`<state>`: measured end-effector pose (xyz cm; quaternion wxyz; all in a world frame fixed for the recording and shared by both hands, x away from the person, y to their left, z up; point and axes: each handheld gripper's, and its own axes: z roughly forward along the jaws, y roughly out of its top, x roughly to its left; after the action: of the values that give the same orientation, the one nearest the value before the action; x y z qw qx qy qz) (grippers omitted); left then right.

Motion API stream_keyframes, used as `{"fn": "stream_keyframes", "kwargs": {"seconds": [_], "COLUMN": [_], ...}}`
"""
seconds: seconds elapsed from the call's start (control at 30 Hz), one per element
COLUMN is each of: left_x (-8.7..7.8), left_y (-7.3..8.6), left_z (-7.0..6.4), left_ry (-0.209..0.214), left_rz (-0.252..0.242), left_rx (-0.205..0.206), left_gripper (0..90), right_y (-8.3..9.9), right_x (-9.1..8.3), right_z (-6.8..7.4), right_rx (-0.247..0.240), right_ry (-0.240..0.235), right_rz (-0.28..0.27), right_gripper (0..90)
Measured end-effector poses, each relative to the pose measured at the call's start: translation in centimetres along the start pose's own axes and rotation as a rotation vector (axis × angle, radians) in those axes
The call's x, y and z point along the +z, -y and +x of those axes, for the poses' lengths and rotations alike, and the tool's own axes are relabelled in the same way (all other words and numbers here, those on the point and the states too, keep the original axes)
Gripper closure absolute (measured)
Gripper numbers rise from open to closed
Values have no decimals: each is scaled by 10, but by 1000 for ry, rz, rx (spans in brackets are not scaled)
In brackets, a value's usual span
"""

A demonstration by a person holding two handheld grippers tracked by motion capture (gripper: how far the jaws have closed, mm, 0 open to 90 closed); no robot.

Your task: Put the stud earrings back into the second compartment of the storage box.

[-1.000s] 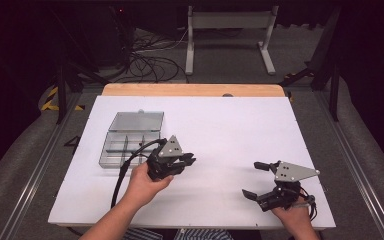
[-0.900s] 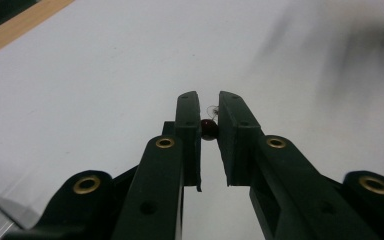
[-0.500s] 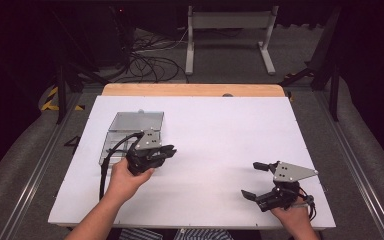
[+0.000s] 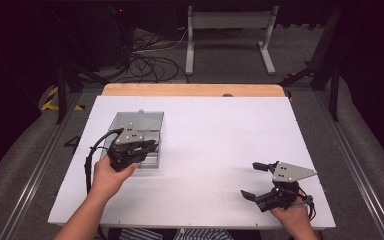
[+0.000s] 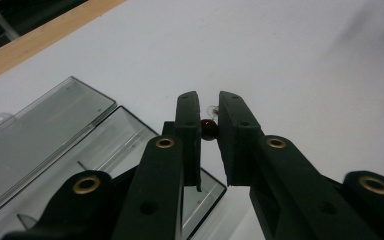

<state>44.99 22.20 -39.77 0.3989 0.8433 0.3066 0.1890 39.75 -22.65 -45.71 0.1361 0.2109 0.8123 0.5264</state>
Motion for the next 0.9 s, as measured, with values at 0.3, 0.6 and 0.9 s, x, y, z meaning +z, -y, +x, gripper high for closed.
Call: {"fn": "stream_keyframes", "kwargs": {"seconds": [0.3,0.6,0.9], "left_x": [-4,-1,10], "left_y": [15,29,42], "left_z": [20,41,58], "left_ry": [-49,-99,-139], "left_rz": [23,62,112], "left_rx": [-66,-123,-173], "left_gripper": [798,797,798], "right_y": [0,0,0], "right_x": [0,1,1], "right_z": [0,0,0], "right_rx": [-2,-1,0], "right_ry": [0,-2,-4], "right_rz": [3,6,9], "right_gripper": [41,41,41]}}
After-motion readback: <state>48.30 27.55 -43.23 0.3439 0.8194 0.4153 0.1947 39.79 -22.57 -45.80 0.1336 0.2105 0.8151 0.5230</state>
